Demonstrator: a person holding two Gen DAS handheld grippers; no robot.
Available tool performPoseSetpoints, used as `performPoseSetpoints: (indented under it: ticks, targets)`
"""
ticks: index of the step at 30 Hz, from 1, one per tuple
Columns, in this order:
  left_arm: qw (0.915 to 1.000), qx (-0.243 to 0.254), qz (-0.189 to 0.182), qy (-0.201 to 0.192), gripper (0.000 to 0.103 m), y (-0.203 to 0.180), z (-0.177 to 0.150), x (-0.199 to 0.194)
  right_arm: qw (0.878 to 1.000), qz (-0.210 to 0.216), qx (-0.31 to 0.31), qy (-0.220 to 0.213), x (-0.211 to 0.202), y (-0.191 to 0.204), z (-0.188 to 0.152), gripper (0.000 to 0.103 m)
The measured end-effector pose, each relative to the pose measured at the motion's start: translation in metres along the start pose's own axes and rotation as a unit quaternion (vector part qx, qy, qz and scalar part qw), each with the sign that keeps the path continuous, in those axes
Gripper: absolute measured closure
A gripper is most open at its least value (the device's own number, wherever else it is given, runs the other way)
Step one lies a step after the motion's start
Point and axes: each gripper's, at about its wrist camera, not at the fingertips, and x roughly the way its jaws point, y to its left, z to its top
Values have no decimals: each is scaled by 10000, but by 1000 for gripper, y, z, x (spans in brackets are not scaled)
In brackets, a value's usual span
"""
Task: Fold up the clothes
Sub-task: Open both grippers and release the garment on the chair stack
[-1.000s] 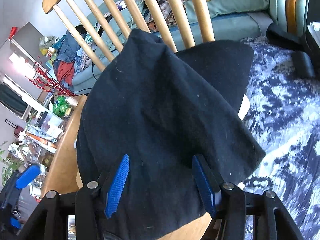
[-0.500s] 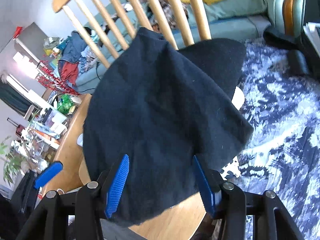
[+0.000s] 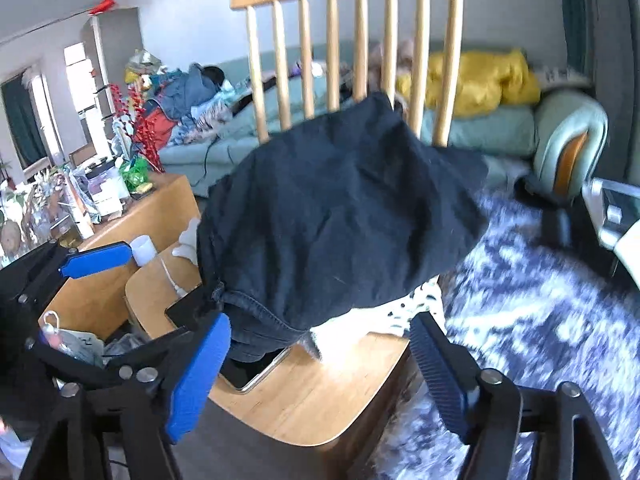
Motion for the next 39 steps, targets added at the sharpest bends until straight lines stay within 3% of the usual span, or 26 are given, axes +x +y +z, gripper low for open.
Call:
performPoseSetpoints:
  ticks: [6,15,23,39]
  targets:
    - [9997,55,120,-188,0,-4,-8,-4,9993,320,-88,-145,-7,-2,-8,21]
    - [9995,-156,161,-218,0,-1,-10,2,9973,-213,-488,-502,-8,1,-28,17]
    - [9995,-130,185,-232,0,-6,-12,9,9985,-151,45,-521,10,-17,-39,16]
    - [9990,-394,210,-64,0,6,-12,25,9988,-84,177,-446,19,-18,-36,15]
